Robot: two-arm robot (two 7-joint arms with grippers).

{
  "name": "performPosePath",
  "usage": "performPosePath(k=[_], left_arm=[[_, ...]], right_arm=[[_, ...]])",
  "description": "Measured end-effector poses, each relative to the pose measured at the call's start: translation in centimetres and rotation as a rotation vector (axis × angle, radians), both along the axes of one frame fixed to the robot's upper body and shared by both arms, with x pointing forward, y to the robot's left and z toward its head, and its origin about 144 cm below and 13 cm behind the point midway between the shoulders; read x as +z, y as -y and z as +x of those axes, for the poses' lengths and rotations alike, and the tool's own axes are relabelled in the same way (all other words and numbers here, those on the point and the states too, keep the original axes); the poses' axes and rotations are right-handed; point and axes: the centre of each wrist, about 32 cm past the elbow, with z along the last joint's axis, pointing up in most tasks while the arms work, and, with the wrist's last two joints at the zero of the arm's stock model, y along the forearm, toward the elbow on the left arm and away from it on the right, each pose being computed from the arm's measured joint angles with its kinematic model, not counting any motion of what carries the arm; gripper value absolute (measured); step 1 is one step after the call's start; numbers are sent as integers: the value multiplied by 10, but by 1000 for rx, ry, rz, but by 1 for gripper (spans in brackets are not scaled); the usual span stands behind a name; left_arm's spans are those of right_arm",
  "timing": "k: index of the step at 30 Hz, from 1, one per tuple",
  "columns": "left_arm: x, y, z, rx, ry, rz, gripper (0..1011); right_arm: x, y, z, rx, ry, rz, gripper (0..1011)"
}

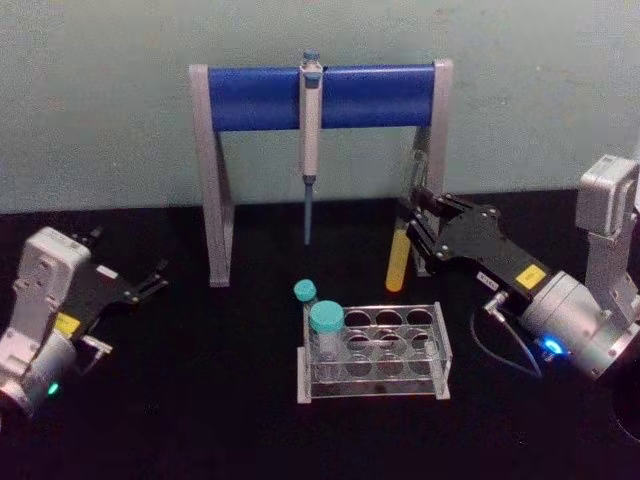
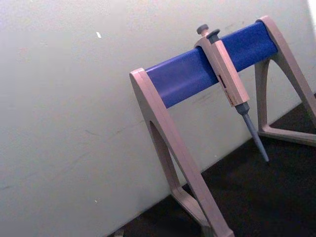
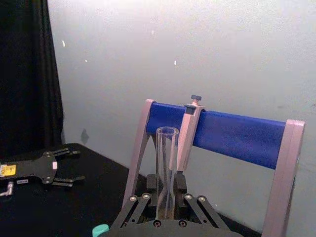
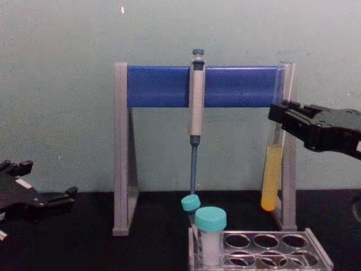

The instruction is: Pick up the test tube from the test tube rack, shake it, then place it back into the test tube rack.

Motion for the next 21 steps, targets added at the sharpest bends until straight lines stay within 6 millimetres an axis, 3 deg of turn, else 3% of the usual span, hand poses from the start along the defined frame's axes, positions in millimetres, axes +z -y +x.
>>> performPosePath(k=[21], left_arm=[[0,0,0,0,0,0,1010]], right_arm=[[1,1,-1,2,4,3,224]])
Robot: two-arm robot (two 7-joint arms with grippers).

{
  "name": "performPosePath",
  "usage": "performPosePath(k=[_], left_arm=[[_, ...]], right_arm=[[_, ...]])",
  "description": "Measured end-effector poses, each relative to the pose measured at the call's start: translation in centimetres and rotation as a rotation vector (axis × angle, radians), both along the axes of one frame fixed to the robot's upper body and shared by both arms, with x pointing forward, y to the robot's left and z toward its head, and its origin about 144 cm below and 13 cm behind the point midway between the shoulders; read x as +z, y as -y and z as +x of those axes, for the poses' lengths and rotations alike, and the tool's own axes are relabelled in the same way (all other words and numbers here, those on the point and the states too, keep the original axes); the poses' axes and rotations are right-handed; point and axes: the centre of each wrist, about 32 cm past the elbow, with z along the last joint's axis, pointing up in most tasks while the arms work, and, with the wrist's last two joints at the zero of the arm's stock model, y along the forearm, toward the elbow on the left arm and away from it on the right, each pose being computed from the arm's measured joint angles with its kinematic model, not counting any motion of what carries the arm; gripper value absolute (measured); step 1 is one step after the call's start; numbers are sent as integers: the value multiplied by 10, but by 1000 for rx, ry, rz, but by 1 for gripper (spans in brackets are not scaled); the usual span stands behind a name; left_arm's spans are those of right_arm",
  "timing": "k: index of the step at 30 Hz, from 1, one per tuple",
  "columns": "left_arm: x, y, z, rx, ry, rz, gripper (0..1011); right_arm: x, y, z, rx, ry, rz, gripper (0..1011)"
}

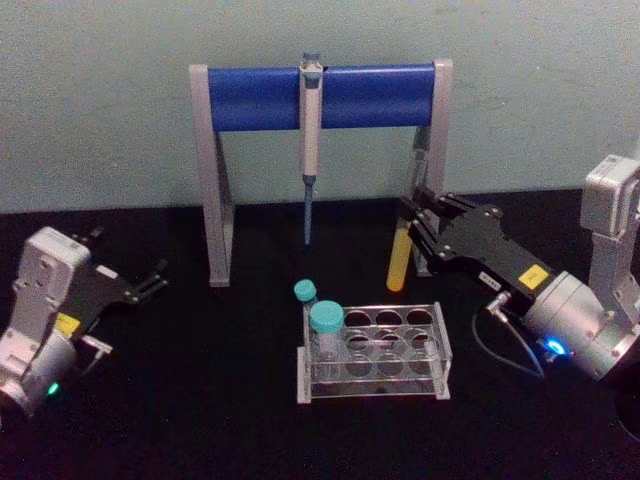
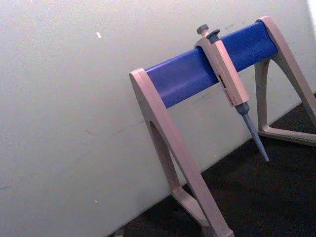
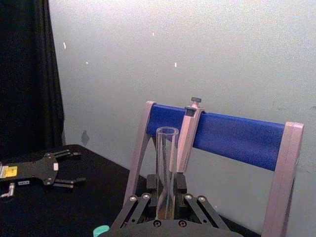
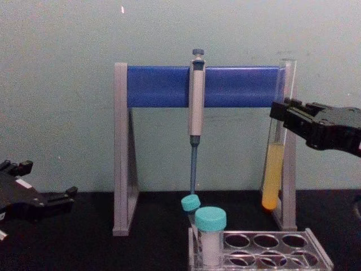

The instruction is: Pick up the test tube from the test tube rack, shake it, then place it back into the test tube rack.

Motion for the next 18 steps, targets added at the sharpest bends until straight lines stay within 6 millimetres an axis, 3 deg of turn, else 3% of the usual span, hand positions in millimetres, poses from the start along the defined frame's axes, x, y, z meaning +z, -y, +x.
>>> performPosePath(k=[18], left_arm=[[0,0,0,0,0,0,1010]], right_arm=[[-9,2,-16,29,-41,10,223]])
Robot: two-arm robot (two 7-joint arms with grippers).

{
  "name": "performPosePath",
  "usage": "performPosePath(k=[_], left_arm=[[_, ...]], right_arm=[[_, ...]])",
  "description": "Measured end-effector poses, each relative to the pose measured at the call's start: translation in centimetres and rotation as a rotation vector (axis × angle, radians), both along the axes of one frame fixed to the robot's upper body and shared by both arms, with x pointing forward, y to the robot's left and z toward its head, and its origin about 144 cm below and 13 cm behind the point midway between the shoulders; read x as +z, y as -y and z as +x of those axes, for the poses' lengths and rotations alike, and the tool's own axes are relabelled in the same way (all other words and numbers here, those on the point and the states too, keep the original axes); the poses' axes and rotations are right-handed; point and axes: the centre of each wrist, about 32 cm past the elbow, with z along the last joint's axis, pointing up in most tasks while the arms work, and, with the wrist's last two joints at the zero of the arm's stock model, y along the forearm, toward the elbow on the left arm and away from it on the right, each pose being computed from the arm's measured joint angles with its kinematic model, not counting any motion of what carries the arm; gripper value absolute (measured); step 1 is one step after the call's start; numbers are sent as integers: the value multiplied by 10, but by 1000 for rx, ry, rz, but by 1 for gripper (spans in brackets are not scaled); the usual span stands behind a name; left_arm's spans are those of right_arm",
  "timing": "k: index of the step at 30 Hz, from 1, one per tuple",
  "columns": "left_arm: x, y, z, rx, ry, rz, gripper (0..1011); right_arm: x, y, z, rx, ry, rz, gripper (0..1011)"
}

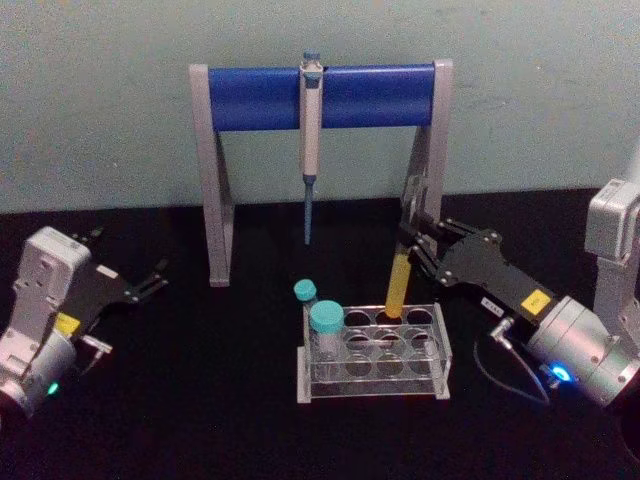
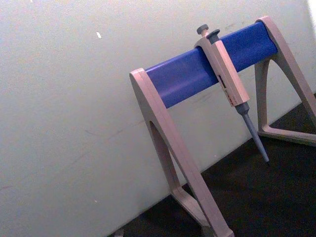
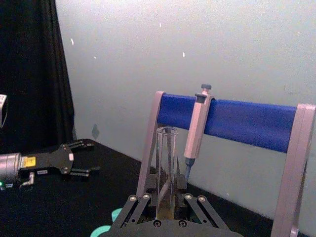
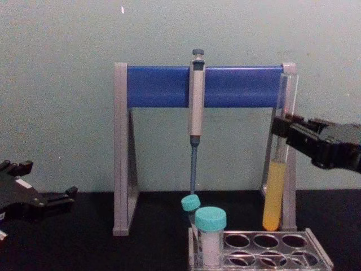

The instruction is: Pick up the test tube from the test tube rack, shake it, then place it back into the test tube rack.

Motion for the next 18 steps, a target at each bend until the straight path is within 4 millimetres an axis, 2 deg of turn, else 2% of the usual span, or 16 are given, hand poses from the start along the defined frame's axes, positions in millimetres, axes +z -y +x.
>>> performPosePath(k=[18], left_arm=[[0,0,0,0,0,0,1010]], right_arm=[[-11,-5,2,-12,-28,-16,223]])
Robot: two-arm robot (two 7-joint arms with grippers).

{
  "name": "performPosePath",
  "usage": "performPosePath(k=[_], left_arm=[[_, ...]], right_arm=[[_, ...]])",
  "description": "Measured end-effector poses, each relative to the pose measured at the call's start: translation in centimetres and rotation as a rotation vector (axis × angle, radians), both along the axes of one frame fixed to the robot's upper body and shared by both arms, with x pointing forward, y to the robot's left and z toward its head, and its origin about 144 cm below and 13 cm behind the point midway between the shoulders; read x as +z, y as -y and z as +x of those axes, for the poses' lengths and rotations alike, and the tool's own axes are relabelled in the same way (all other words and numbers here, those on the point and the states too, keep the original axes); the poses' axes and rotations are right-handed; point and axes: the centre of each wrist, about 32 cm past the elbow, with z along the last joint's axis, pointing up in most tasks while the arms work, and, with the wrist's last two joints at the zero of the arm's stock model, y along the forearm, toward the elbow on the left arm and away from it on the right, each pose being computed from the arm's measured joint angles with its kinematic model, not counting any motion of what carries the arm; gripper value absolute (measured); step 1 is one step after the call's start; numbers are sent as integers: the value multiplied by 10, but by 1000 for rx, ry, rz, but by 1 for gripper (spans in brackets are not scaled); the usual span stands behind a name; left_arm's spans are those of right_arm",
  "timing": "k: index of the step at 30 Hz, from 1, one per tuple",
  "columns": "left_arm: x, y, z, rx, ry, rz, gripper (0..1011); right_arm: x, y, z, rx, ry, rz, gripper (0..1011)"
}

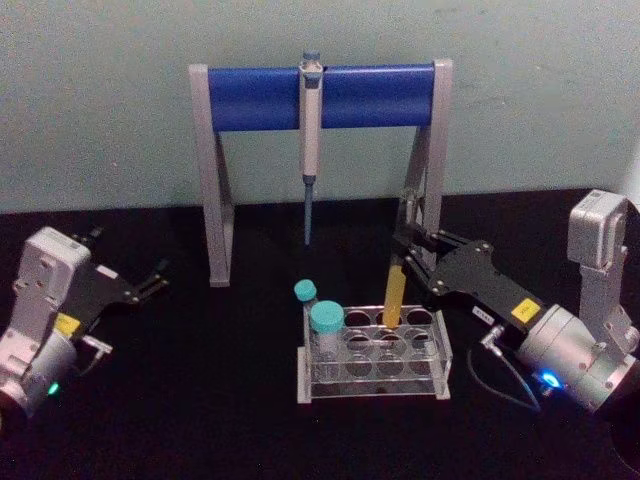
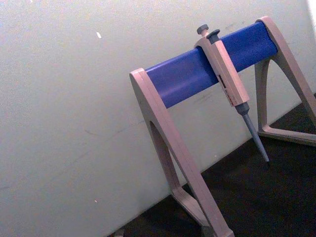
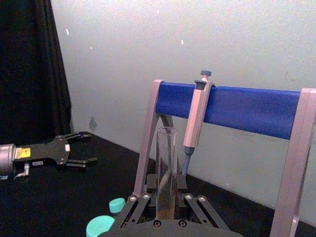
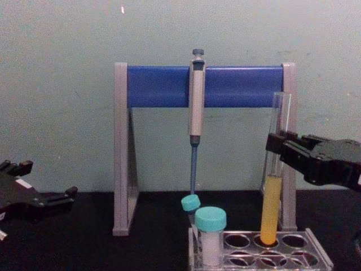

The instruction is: Pick up the test tube from the test tube rack, shake it, then place it back into the test tube rack.

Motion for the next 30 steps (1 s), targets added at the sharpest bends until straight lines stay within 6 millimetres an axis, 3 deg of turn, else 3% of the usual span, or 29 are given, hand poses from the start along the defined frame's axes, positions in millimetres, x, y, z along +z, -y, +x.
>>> performPosePath(k=[30], left_arm=[[0,0,0,0,0,0,1010]], right_arm=[[-21,-2,2,-30,-56,-11,223]])
